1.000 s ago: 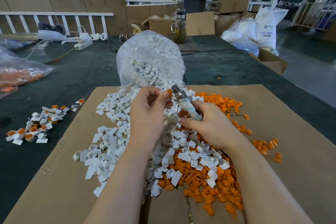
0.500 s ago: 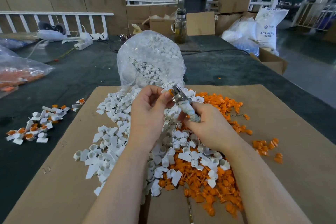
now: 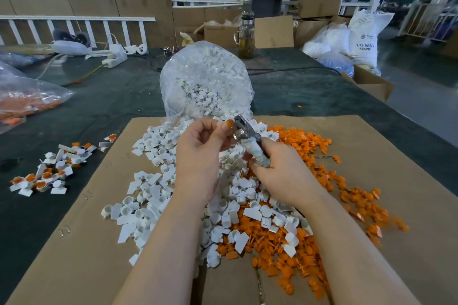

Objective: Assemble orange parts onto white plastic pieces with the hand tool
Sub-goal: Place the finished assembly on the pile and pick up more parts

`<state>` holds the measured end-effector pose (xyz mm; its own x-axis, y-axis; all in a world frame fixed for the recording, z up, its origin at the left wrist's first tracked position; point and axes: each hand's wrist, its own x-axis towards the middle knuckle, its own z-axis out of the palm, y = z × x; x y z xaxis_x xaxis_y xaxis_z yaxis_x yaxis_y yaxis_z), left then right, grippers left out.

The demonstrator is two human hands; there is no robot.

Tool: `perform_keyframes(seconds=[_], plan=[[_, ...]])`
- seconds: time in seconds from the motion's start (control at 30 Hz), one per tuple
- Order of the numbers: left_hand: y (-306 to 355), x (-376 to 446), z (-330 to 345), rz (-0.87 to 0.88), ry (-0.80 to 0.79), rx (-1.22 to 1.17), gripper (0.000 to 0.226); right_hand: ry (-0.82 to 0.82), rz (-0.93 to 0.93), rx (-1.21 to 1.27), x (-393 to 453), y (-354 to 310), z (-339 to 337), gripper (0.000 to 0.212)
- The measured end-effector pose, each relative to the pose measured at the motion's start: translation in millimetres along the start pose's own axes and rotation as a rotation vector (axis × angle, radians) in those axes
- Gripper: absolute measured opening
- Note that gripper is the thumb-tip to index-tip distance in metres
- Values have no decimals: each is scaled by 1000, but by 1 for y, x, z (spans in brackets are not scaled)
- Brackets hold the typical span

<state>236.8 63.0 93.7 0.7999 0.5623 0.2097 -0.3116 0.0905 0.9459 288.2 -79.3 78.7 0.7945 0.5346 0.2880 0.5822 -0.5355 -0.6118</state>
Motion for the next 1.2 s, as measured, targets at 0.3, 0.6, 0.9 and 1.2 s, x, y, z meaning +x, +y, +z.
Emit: perform_keyframes(seconds=[0.3, 0.6, 0.9, 1.2], plan=[[18, 22, -62, -360, 649, -811, 10, 79, -7, -72, 0, 3, 6, 10], [16, 28, -95, -266, 835, -1113, 34, 88, -12, -141, 0, 3, 5, 18], [22, 15, -51, -236, -169, -118, 36, 171, -31, -100, -1, -2, 3, 12], [8, -4, -15, -149, -438, -150, 25, 82, -89, -79, -1, -13, 0, 26]])
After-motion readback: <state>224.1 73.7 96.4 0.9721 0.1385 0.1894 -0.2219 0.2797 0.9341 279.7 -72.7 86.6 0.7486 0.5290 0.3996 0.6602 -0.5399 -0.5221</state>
